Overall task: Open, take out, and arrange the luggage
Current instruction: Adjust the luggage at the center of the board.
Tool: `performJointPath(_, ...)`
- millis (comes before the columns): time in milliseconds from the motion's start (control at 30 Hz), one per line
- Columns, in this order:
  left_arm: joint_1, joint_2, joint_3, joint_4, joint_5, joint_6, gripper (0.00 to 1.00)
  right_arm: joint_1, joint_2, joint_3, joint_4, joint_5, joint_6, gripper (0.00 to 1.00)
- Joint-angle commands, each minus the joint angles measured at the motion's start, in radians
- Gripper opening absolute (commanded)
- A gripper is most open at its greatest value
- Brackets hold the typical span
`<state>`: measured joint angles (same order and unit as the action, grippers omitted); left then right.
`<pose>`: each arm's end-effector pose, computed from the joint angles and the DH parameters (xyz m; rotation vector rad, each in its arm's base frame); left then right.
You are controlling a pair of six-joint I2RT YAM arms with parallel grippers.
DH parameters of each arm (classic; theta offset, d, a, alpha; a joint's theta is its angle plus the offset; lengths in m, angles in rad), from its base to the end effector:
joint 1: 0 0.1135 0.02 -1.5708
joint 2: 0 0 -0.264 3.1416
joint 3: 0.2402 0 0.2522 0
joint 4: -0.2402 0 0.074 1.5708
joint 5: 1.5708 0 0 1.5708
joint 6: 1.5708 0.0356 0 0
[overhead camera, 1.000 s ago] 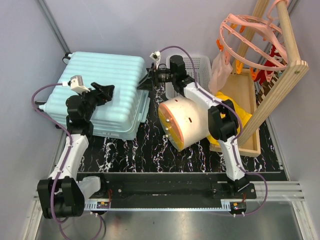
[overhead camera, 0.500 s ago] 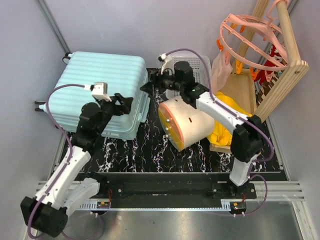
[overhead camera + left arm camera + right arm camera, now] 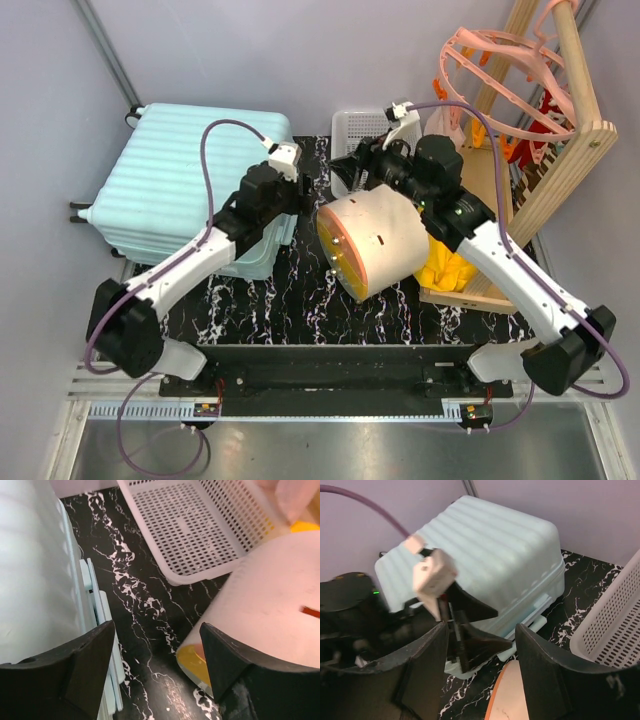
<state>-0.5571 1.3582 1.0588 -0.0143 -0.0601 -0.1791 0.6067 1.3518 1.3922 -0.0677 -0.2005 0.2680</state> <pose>0.2730 -0.1675 0.3228 0.3175 1.8819 -0.4456 0.2538 0.1848 0.4381 -0.4384 1.6034 0.8326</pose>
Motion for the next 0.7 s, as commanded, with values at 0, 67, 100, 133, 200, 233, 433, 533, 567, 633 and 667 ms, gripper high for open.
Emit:
performJointPath(0,0.011,0.149,0.16,-0.016,-0.043,0.038,0.72,0.001,-0.08,-0.044,-0.014,-0.011,0.019,0.63)
performJointPath(67,0.026,0.233,0.216,-0.051,-0.037,0.023,0.68,0.001,-0.103,-0.068,-0.012,-0.03,0.026,0.62)
performJointPath(100,0.029,0.258,0.263,-0.064,-0.058,0.007,0.67,0.001,-0.109,-0.074,-0.012,-0.034,0.03,0.62)
performJointPath(133,0.034,0.287,0.285,-0.078,-0.078,-0.005,0.64,0.001,-0.115,-0.079,-0.012,-0.037,0.034,0.62)
performJointPath(200,0.043,0.344,0.323,-0.11,-0.099,-0.025,0.63,0.001,-0.126,-0.085,-0.012,-0.034,0.033,0.62)
performJointPath(233,0.045,0.363,0.332,-0.121,-0.11,-0.026,0.63,0.001,-0.128,-0.085,-0.012,-0.034,0.033,0.62)
performJointPath(433,0.031,0.485,0.366,-0.167,-0.245,-0.028,0.61,0.002,-0.126,-0.091,-0.011,-0.056,0.039,0.62)
performJointPath(533,0.014,0.521,0.375,-0.17,-0.32,0.0,0.61,-0.001,-0.114,-0.091,-0.007,-0.065,0.043,0.61)
performJointPath(567,0.01,0.528,0.386,-0.177,-0.373,0.003,0.61,0.001,-0.111,-0.091,-0.006,-0.069,0.043,0.62)
performJointPath(633,-0.004,0.544,0.388,-0.182,-0.423,0.016,0.62,0.001,-0.1,-0.09,-0.001,-0.085,0.045,0.61)
performJointPath(667,-0.007,0.55,0.386,-0.182,-0.463,0.026,0.63,0.002,-0.099,-0.09,-0.001,-0.088,0.046,0.61)
